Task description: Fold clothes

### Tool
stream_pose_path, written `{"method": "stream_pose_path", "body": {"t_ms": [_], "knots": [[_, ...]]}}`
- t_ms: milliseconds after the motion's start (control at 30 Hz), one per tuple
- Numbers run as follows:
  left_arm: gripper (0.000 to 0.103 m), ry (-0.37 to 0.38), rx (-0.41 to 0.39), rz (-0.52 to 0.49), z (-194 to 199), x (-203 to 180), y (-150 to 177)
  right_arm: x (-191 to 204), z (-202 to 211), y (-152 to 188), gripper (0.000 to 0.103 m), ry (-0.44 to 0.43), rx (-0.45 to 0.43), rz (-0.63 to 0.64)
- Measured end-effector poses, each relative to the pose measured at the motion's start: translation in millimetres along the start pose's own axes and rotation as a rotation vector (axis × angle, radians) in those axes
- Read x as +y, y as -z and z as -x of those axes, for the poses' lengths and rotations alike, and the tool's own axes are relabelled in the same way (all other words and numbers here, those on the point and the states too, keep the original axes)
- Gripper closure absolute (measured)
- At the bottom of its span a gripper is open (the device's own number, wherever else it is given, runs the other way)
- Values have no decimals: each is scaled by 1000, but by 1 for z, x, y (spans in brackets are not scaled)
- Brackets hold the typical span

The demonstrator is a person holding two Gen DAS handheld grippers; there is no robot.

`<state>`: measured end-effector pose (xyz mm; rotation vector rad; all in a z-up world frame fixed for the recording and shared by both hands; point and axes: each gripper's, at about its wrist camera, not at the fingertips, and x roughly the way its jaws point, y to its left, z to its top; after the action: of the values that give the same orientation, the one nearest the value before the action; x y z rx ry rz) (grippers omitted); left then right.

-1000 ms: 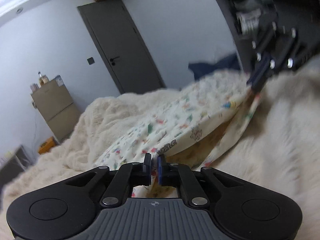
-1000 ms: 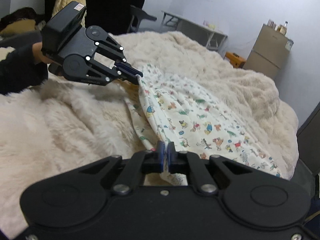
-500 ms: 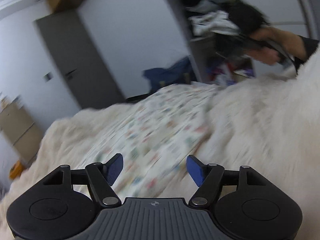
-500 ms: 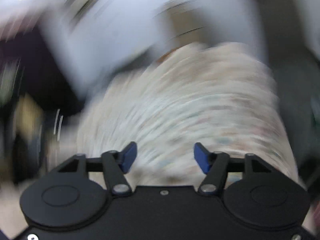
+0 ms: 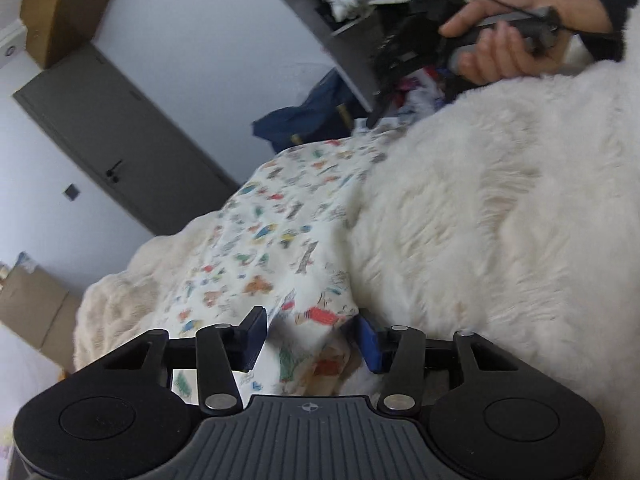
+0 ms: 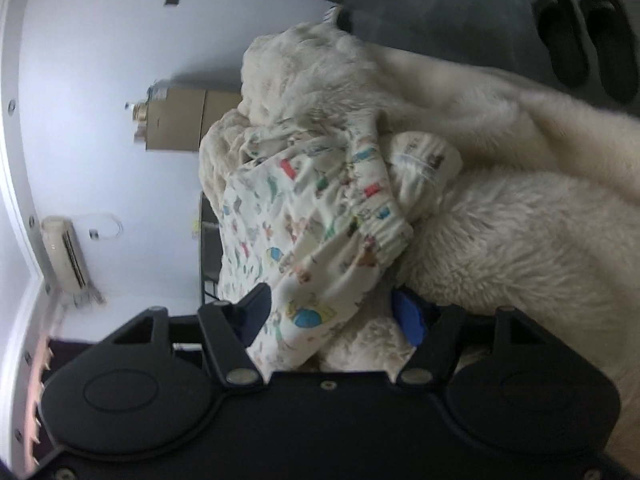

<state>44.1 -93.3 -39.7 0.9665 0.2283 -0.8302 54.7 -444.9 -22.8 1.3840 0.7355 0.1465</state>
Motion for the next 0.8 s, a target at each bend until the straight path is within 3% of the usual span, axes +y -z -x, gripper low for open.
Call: {"method": "stream_pose_path", "body": {"t_ms": [133,200,300,367,433,533,567,600,667,800], "knots": [[59,-59,33,-113,-10,-19,-2,-12,-4,-2,36,-44,-20,-90],[58,-80,44,-123,-9,-22,-1,-14,-2,-1,37,-52,-28,-119],[52,-181,45,-151,-9,-24,0,-2,5,5,38,-76,-23,-119],[61,-272,39,-184,-9,-28,-1,11,5,7,38,-104,-4,-92],[73,-272,44,-207,-12,-36,0,17,3,11,38,-99,8,-75],[80,-326,24,-222,-14,-42,-2,13,-4,16,39,-86,13,-96],[92,-354,1,-216,-13,-40,-3,7,-7,16,40,-85,7,-116],[95,-365,-21,-195,-10,-37,-4,2,-10,17,40,-85,2,-136],[96,-362,-71,-131,1,-29,-5,-2,-16,14,40,-90,-11,-154],[96,-310,-155,40,30,-3,-8,-9,-32,-4,45,-131,-133,-214]]}}
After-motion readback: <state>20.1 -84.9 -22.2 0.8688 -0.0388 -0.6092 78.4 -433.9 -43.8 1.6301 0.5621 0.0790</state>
